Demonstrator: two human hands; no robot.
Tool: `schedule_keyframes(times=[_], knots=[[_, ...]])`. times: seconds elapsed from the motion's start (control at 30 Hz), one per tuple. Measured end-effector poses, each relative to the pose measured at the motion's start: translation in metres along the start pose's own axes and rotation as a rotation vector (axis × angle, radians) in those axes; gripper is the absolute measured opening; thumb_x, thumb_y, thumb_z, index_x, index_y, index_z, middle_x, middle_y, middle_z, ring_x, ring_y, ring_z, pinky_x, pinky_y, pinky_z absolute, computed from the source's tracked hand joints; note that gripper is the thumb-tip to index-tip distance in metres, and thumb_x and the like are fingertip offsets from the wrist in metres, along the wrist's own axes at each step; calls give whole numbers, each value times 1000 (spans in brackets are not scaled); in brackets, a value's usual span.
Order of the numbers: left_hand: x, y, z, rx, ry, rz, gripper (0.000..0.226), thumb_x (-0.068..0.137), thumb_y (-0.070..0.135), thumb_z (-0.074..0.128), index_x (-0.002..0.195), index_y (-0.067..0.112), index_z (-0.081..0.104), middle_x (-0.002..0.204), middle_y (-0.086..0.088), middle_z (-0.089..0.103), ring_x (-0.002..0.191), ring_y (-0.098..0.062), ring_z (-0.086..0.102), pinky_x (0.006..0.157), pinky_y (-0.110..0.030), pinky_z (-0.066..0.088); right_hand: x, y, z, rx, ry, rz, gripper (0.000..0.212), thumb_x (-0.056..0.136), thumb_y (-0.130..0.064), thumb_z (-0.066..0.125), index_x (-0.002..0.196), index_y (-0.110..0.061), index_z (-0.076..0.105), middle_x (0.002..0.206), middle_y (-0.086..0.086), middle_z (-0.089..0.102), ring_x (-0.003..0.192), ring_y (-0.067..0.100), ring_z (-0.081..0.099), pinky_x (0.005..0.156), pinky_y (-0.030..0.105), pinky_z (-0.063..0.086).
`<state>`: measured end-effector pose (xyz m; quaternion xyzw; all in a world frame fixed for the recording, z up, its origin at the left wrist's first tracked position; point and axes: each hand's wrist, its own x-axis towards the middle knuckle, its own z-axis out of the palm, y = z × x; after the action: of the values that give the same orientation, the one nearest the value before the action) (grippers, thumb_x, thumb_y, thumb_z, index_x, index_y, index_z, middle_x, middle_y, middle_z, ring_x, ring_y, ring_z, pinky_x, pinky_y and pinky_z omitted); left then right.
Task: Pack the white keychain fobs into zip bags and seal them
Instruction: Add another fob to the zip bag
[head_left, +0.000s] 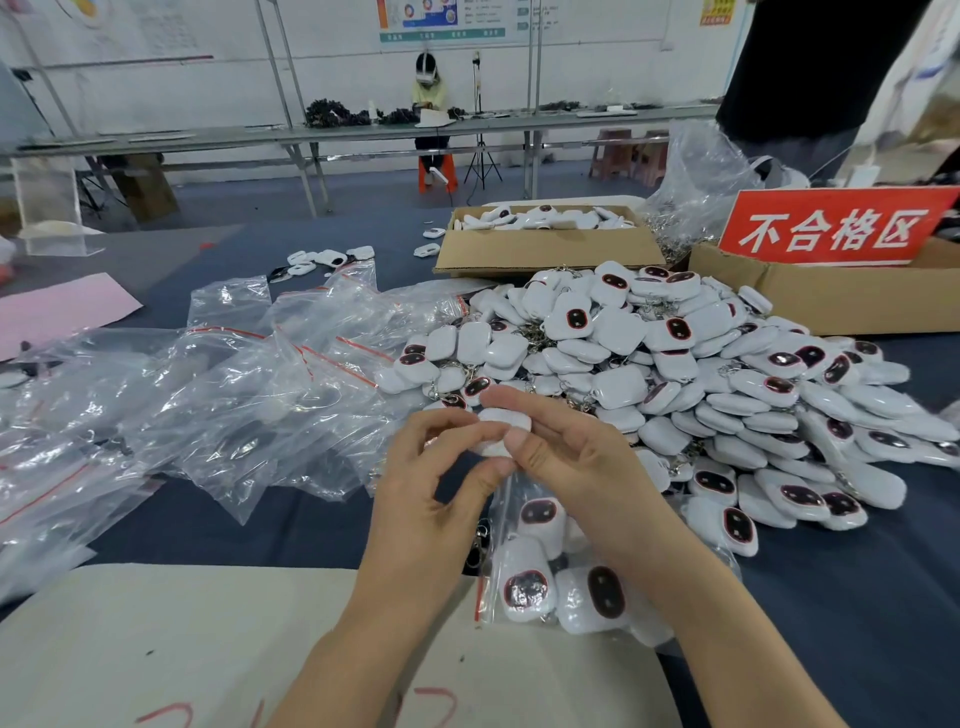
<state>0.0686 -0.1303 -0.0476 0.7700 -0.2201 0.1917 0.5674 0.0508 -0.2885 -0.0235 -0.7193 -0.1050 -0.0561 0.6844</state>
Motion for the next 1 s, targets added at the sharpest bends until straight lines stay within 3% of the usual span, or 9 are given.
schedule_keyframes(times=[0.13,0.23,0.43,0.57,0.7,0.77,0.83,0.93,1.0], knots=[[0,0,-2,-5,-16,-26,26,94,35,68,119,39,63,121,16,59,118,-9,57,94,-11,42,1,-1,0,-41,0,-3,46,101,-3,52,134,-35,56,125,-21,68,120,-1,60,108,29,47],[2,0,-2,-57,-47,-122,29,95,30,65,122,39,63,109,25,67,104,0,63,82,-7,44,2,2,1,-93,3,-4,52,101,0,49,130,-44,54,125,-23,67,121,-1,59,108,29,46],[1,-5,-2,-40,18,-147,25,96,14,67,97,38,68,86,18,71,80,-3,65,69,-10,44,4,15,9,-225,38,-4,51,105,-6,45,132,-49,53,132,-19,62,119,-1,58,104,20,45],[1,-5,-2,-73,37,-152,12,92,28,62,93,39,67,83,15,71,78,-7,66,70,-16,48,5,16,10,-197,16,-8,45,98,-16,61,135,-42,54,129,-15,65,116,2,63,102,21,48],[1,-6,-2,-68,17,-143,13,87,30,59,91,40,66,82,13,72,79,-11,69,75,-28,53,4,19,10,-300,95,-24,50,100,-9,59,110,-58,58,101,-12,74,88,22,69,82,33,57],[1,-8,-2,-77,13,-149,13,87,31,59,90,41,66,81,12,72,78,-12,69,75,-32,55,4,21,9,-306,101,-31,57,100,-3,55,109,-59,58,86,-18,72,63,12,61,61,22,54],[1,-10,-2,-69,17,-141,13,88,32,59,90,42,66,80,12,71,76,-12,68,73,-29,54,3,21,9,-296,100,-25,60,99,0,54,109,-58,59,79,-15,68,53,3,47,51,18,43],[3,-12,-1,-81,17,-140,12,93,35,61,95,46,66,83,13,72,77,-9,69,71,-20,52,4,19,10,-267,101,-16,61,100,2,51,109,-58,60,91,-5,72,63,15,58,64,27,55],[2,-13,0,-89,-32,-150,11,99,40,59,103,49,65,89,14,73,81,-7,70,73,-19,53,6,20,7,-254,92,-9,58,101,0,50,113,-56,61,107,-3,73,90,24,67,84,30,57]])
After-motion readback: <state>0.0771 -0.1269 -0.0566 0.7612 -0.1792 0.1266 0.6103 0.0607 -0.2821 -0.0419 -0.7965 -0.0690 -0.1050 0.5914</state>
